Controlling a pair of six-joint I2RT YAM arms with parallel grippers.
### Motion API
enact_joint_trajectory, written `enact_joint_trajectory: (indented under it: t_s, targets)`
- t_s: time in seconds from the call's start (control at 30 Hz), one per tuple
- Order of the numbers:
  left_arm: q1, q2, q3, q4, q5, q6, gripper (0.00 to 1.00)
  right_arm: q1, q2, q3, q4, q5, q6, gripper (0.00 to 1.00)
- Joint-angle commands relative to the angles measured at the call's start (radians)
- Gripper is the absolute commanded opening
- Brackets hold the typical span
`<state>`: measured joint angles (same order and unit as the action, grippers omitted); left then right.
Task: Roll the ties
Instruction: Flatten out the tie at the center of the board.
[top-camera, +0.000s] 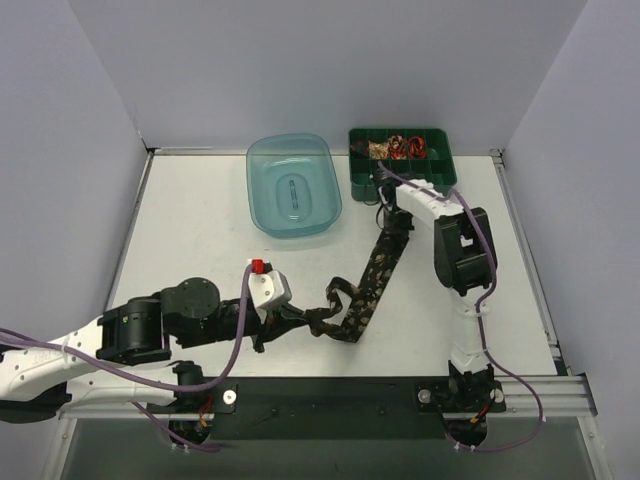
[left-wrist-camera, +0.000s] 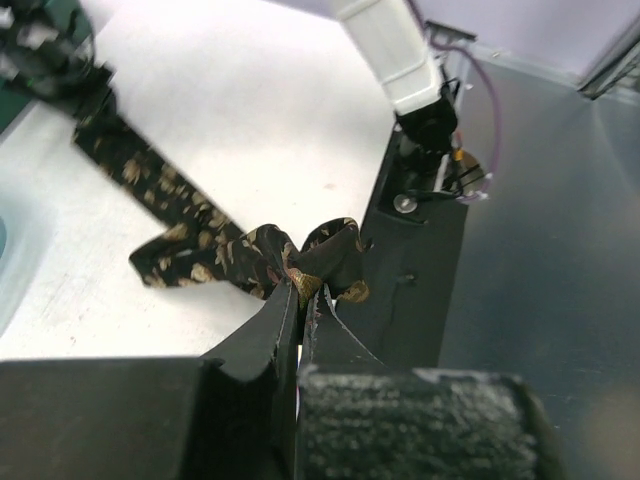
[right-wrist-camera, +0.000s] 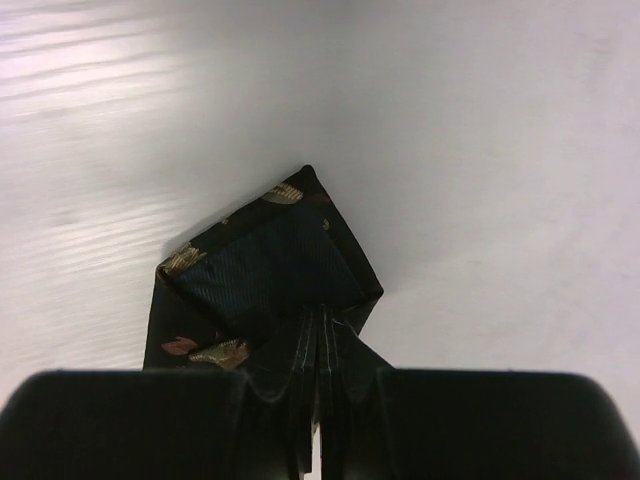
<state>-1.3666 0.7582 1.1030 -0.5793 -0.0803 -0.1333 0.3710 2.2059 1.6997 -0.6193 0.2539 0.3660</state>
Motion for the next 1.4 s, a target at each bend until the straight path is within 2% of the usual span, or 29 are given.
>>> enact_joint_trajectory:
  t_s: [0.0,0.07,0.33,0.53,0.83,1.07,1.23,1.27,1.3,1.33,1.37]
  targets:
    - [-0.005,0.020,-0.009,-0.024,-0.094,0.003,0.00,-0.116,-0.043,-0.080,-0.149,0.058,0.028,0.00]
    - [-0.005,0.009,-0.057,-0.013,-0.125,-0.011,0.00,-0.171,-0.057,-0.090,-0.157,0.016,0.037,0.00]
    - [-0.005,0.010,-0.189,-0.008,-0.353,-0.146,0.00,-0.286,-0.109,-0.138,-0.189,0.065,0.033,0.00]
    - [-0.005,0.010,-0.291,0.076,-0.482,-0.235,0.00,-0.368,-0.129,-0.167,-0.171,0.056,0.050,0.00]
    - [-0.015,-0.089,-0.420,-0.051,-0.722,-0.523,0.00,-0.475,-0.166,-0.199,-0.135,0.062,0.060,0.00]
    - [-0.028,-0.039,-0.460,-0.087,-0.776,-0.579,0.00,-0.527,-0.202,-0.229,-0.097,0.025,0.068,0.00]
    - [-0.057,0.021,-0.483,-0.065,-0.796,-0.595,0.14,-0.526,-0.204,-0.238,-0.082,-0.010,0.065,0.00]
    - [-0.066,0.026,-0.479,-0.070,-0.806,-0.609,0.27,-0.526,-0.207,-0.239,-0.082,-0.011,0.067,0.00]
    - [-0.075,0.026,-0.474,-0.079,-0.837,-0.624,0.33,-0.526,-0.210,-0.241,-0.080,-0.013,0.067,0.00]
    - [-0.103,0.024,-0.476,-0.089,-0.851,-0.634,0.49,-0.526,-0.212,-0.245,-0.077,-0.013,0.068,0.00]
    - [-0.117,0.020,-0.476,-0.099,-0.868,-0.661,0.72,-0.526,-0.215,-0.248,-0.074,-0.018,0.068,0.00]
